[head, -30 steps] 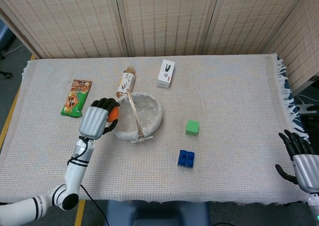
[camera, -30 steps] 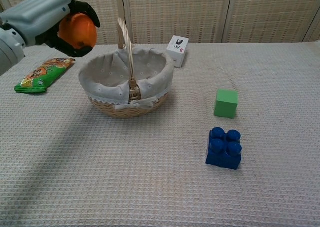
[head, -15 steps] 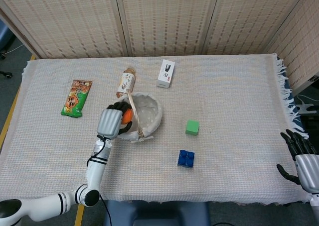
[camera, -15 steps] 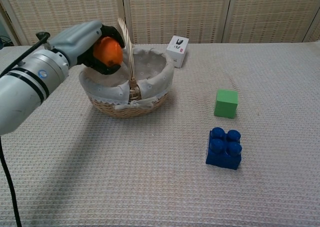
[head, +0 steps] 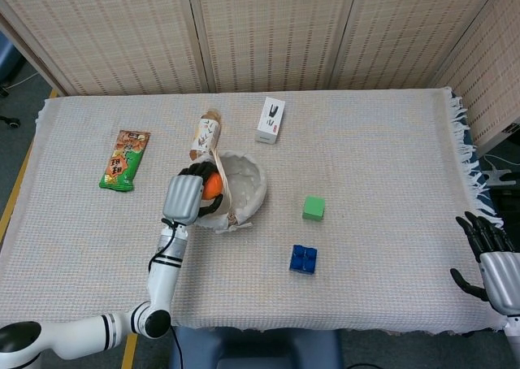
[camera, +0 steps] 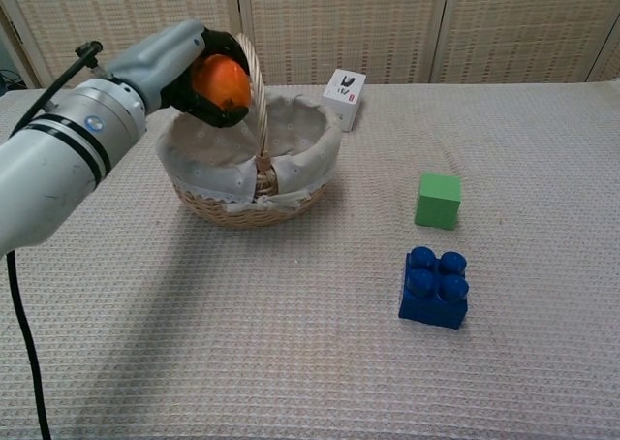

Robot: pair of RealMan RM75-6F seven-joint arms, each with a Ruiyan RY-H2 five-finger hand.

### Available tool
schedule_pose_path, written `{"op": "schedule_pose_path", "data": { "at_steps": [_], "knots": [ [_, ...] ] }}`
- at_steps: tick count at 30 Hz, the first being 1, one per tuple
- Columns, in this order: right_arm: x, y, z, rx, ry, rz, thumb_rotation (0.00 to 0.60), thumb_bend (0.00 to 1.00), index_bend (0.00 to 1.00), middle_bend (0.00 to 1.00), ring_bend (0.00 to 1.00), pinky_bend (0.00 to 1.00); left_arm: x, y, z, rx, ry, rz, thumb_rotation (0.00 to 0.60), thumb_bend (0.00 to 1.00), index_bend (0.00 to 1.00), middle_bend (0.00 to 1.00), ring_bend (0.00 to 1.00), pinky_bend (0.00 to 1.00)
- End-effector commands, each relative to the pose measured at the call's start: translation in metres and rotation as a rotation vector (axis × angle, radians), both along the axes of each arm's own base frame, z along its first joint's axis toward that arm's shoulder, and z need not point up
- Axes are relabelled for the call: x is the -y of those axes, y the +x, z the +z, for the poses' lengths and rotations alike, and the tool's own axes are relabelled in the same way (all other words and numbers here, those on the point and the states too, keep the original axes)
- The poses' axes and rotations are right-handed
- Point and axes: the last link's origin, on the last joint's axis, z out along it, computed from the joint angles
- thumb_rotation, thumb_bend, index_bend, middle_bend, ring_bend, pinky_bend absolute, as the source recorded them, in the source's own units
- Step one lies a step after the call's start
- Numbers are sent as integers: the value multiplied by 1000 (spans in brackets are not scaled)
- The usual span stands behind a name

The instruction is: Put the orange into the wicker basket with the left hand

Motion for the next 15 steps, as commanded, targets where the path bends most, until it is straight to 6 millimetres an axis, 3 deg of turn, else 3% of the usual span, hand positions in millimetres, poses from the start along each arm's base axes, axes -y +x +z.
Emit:
{"op": "schedule_pose_path", "data": {
  "at_steps": [1, 8, 15],
  "knots": [
    [0, 0, 0, -1, 1, -1, 600, 171, 0, 0, 0, 134, 1, -3, -2, 1, -27, 11, 600, 379, 334, 302, 395, 329],
    [1, 0, -1, -5, 2, -4, 600, 170, 0, 0, 0, 134, 1, -9, -4, -8, -75, 38, 600, 375, 149, 166, 195, 208],
    [1, 0, -1, -4, 1, -3, 600, 171, 0, 0, 0, 134, 2, -9, -1, 23, -86, 35, 600, 344, 49, 90, 129, 173]
  ]
}}
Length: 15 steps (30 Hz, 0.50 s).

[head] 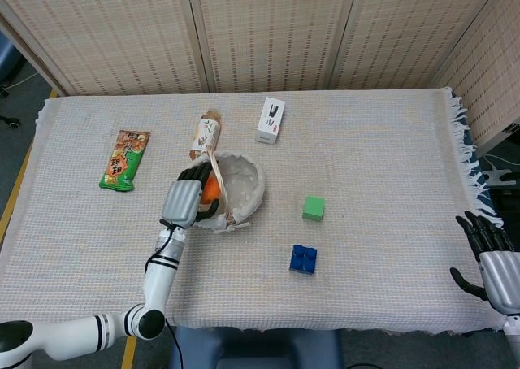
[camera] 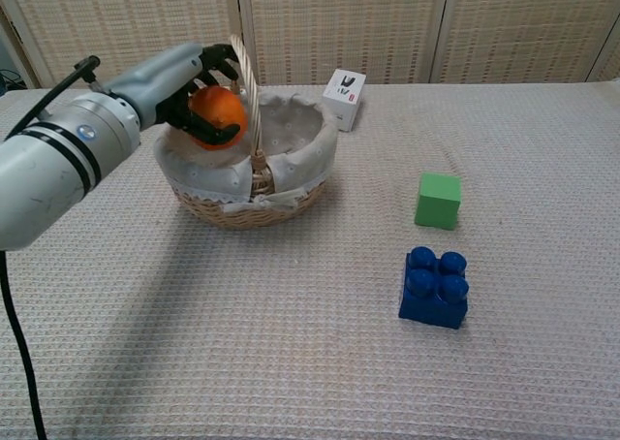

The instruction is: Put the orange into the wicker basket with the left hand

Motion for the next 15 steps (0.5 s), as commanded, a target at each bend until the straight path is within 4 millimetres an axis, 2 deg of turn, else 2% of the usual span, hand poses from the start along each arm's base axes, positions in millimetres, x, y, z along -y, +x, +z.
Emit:
{"op": "schedule_pose_path", "data": {
  "at_steps": [1, 5, 8, 12, 15],
  "knots": [
    [0, 0, 0, 1, -1, 1, 600, 170, 0, 0, 0, 134, 1, 0, 2, 10, 2, -3, 600, 338, 40, 86, 126, 167],
    [0, 0, 1, 3, -4, 0, 600, 170, 0, 0, 0, 134, 1, -3, 6, -6, 8, -3, 600, 326, 18, 72, 116, 156],
    [0, 0, 1, 4, -3, 1, 600, 170, 0, 0, 0, 134, 1, -14, 11, -113, 29, -14, 600, 326, 29, 72, 116, 157],
    [0, 0, 1, 2, -1, -1, 600, 170, 0, 0, 0, 134, 5, -42, 29, -286, 64, -28, 600, 335, 72, 78, 116, 159],
    [0, 0, -1, -1, 9, 1, 600, 170, 0, 0, 0, 134, 15, -72, 49, -391, 62, -25, 600, 342, 86, 82, 116, 161]
  ]
}}
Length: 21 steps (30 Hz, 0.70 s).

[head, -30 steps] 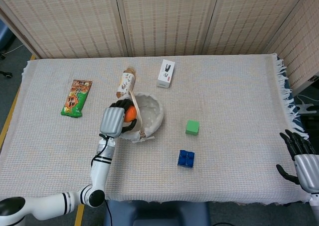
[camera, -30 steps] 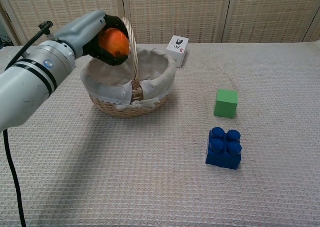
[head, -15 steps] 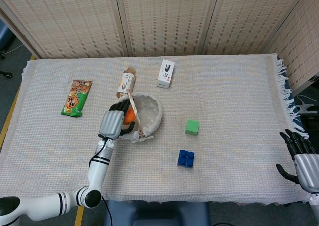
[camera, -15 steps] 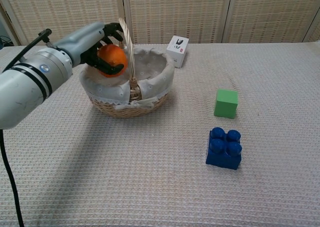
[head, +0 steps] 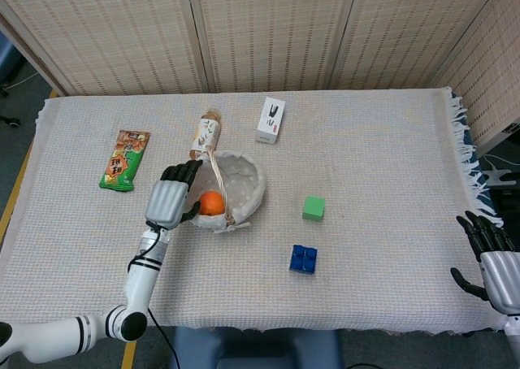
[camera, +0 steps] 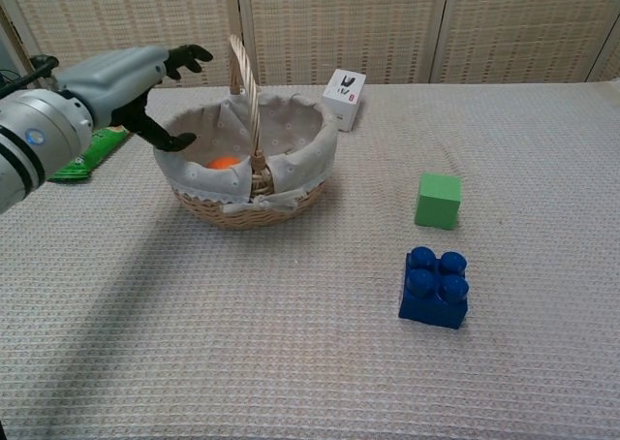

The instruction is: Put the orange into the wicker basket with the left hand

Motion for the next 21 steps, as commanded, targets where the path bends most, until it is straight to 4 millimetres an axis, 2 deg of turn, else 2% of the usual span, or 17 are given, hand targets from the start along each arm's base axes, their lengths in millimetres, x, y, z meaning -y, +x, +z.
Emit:
{"op": "schedule_pose_path", "data": {
  "at_steps": [1, 5, 12, 17, 21],
  "knots": [
    [0, 0, -2, -5, 8, 2, 600, 170, 0, 0, 0, 134, 17, -45, 30, -178, -1, 4, 600, 343, 89, 83, 116, 162],
    [0, 2, -6, -17, 22, 13, 600, 171, 0, 0, 0, 134, 45, -87, 58, -276, -16, 49, 600, 348, 90, 85, 116, 165],
    [2, 3, -12, -33, 26, 27, 600, 171, 0, 0, 0, 134, 115, -142, 91, -218, 0, 99, 600, 351, 115, 124, 116, 167],
    [7, 3, -17, -43, 22, 36, 600, 171, 0, 0, 0, 134, 148, -157, 101, -167, 35, 96, 600, 350, 128, 144, 123, 171],
    [7, 3, -18, -52, 21, 39, 600, 171, 0, 0, 0, 134, 159, -164, 102, -162, 47, 110, 600, 351, 129, 149, 123, 171]
  ]
}}
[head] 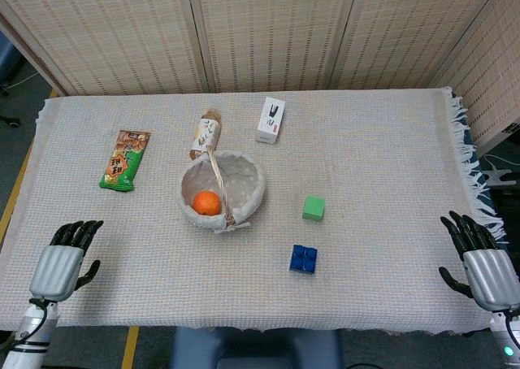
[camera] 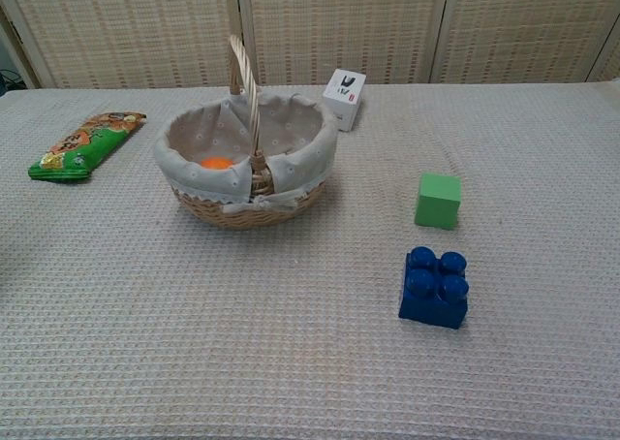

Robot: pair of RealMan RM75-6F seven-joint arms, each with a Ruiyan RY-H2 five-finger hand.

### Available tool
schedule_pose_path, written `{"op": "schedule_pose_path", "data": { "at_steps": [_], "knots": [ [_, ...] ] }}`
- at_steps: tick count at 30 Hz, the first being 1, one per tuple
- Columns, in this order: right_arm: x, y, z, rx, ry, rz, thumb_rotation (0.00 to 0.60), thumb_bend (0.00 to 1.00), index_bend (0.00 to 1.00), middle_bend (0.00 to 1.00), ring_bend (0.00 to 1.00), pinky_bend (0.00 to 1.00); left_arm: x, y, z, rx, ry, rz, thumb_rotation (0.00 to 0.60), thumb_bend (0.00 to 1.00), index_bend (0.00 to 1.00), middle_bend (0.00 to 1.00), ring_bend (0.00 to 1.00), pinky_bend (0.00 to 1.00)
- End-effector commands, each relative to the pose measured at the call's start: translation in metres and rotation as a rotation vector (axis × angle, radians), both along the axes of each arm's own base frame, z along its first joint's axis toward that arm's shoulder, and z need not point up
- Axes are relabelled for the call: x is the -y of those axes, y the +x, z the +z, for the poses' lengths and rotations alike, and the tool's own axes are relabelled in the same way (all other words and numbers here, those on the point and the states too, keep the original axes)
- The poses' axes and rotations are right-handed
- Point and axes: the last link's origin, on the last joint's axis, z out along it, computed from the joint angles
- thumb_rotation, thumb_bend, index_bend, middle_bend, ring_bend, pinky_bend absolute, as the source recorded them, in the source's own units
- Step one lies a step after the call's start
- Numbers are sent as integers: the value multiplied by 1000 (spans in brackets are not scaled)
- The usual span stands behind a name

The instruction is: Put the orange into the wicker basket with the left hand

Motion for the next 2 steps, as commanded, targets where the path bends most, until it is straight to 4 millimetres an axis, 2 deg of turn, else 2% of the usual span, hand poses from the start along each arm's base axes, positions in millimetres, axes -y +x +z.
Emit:
{"op": "schedule_pose_path", "data": {
  "at_steps": [1, 2],
  "knots": [
    [0, -2, 2, -8, -10, -11, 600, 171, 0, 0, 0, 134, 9, -8, 1, 9, 2, 18, 600, 351, 130, 150, 124, 171],
    [-1, -2, 3, -13, -15, -19, 600, 171, 0, 0, 0, 134, 11, -9, 0, 16, 1, 25, 600, 351, 131, 151, 125, 172]
  ]
}}
